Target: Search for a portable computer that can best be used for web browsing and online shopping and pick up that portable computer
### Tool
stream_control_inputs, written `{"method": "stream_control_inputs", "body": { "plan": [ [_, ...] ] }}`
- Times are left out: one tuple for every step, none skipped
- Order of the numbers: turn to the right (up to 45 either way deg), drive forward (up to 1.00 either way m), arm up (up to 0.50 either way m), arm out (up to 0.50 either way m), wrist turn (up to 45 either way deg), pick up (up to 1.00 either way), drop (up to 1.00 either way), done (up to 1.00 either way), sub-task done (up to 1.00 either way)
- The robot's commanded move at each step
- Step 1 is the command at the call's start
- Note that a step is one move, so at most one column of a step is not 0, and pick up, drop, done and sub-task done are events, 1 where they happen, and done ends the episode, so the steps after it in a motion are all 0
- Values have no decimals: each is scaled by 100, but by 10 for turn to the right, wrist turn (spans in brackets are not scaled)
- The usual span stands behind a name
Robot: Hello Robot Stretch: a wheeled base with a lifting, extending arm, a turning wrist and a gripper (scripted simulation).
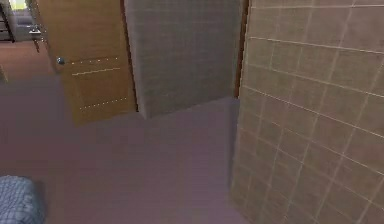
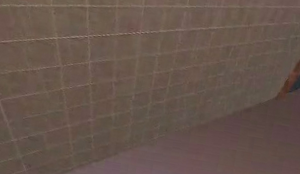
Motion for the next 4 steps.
{"method": "stream_control_inputs", "body": {
  "plan": [
    [0, 100, 0, 0, 0, 0, 0, 0, 0],
    [240, 0, 0, 0, 0, 0, 0, 0, 0],
    [0, 5, 0, 0, 0, 0, 0, 0, 0],
    [-450, 0, 0, 0, 0, 0, 0, 0, 0]
  ]
}}
